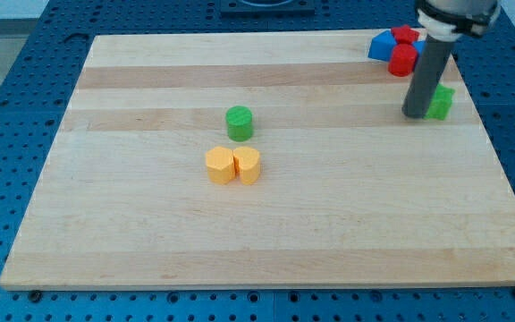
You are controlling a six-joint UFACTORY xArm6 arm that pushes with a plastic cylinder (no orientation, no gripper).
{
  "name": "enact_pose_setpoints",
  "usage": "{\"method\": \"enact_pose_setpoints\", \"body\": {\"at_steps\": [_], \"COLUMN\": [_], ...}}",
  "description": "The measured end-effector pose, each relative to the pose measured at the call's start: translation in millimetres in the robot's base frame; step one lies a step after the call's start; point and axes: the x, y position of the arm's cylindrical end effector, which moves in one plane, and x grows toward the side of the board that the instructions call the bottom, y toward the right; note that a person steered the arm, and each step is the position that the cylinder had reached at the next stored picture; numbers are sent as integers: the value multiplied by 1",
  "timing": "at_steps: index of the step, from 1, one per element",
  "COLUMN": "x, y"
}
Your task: Move the green star below the blue cube
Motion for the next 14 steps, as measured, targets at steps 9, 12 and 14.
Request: {"method": "enact_pose_setpoints", "body": {"at_steps": [9, 12, 14], "x": [-43, -53, -40], "y": [18, 29, 37]}}
